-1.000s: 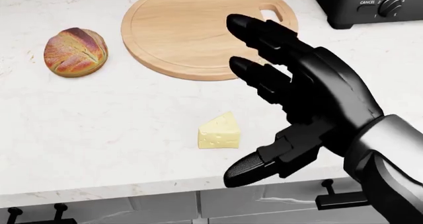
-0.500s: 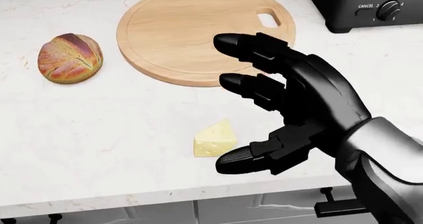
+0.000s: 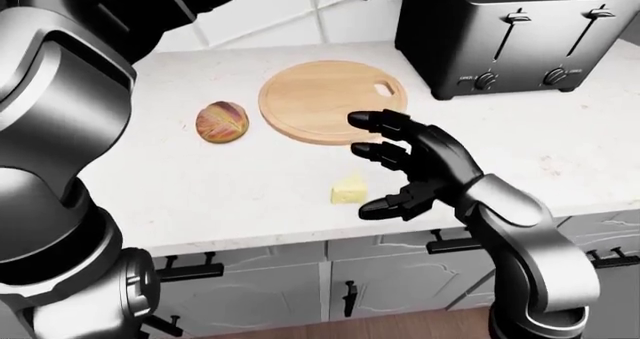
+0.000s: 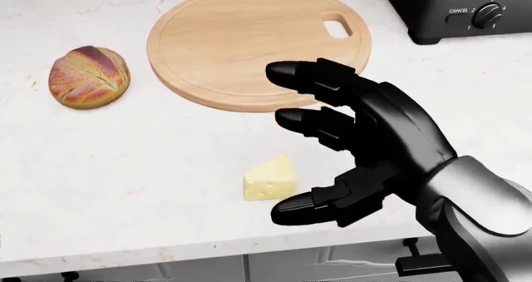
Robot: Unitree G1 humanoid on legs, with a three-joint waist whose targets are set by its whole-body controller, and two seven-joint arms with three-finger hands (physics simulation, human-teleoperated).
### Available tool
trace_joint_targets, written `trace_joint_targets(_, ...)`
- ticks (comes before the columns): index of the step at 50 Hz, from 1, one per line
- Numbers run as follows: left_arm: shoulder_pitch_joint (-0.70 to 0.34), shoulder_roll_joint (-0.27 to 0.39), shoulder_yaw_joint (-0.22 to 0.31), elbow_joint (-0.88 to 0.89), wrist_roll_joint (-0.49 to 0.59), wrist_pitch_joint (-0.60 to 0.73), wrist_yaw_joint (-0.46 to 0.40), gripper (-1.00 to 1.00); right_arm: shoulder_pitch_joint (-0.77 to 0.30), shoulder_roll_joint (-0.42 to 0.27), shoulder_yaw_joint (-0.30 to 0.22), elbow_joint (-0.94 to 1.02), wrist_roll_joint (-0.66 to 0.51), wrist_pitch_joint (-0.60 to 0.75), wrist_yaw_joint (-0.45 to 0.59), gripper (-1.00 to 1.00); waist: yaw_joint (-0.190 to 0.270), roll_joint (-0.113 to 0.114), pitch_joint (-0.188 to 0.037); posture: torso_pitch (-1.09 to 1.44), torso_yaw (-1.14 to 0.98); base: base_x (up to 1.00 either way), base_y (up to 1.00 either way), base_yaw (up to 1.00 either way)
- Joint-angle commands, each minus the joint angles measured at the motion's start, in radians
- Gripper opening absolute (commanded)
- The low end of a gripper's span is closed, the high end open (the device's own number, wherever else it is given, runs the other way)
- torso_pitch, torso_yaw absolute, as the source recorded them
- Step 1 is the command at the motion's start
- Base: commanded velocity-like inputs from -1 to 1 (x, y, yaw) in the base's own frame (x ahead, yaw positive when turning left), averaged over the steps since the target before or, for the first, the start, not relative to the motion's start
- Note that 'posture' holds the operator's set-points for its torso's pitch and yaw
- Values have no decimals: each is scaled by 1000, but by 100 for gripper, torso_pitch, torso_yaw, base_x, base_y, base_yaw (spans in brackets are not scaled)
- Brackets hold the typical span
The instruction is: Place the bread and cheese on the cutting board.
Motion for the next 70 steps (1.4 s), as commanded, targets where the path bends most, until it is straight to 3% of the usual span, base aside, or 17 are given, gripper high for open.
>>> trace_joint_targets(1, -29, 11, 13, -12, 4, -24, -4, 100, -24, -5, -12, -32, -9, -23, 8, 50, 0, 2, -24, 0, 0, 0, 0, 0)
trace_joint_targets(14, -35, 13, 13, -11, -2, -21, 0, 100, -19, 9, 9, -11, -62, -38, 41, 36, 0, 3, -24, 0, 0, 0, 0, 0)
trace_joint_targets(33, -30, 8, 10, -15, 5, -25, -5, 100, 4, 25, 13, 33, -110, -86, 66, 36, 1, 5, -25, 0, 0, 0, 0, 0)
trace_joint_targets(46, -28, 9, 12, -18, 0, -25, -2, 100, 4, 34, 14, 35, -126, -90, 74, 8, 0, 5, -26, 0, 0, 0, 0, 0)
trace_joint_targets(70, -33, 12, 12, -22, -12, -21, 7, 100, -8, 31, 33, 15, -159, -68, 91, -1, -1, 6, -26, 0, 0, 0, 0, 0)
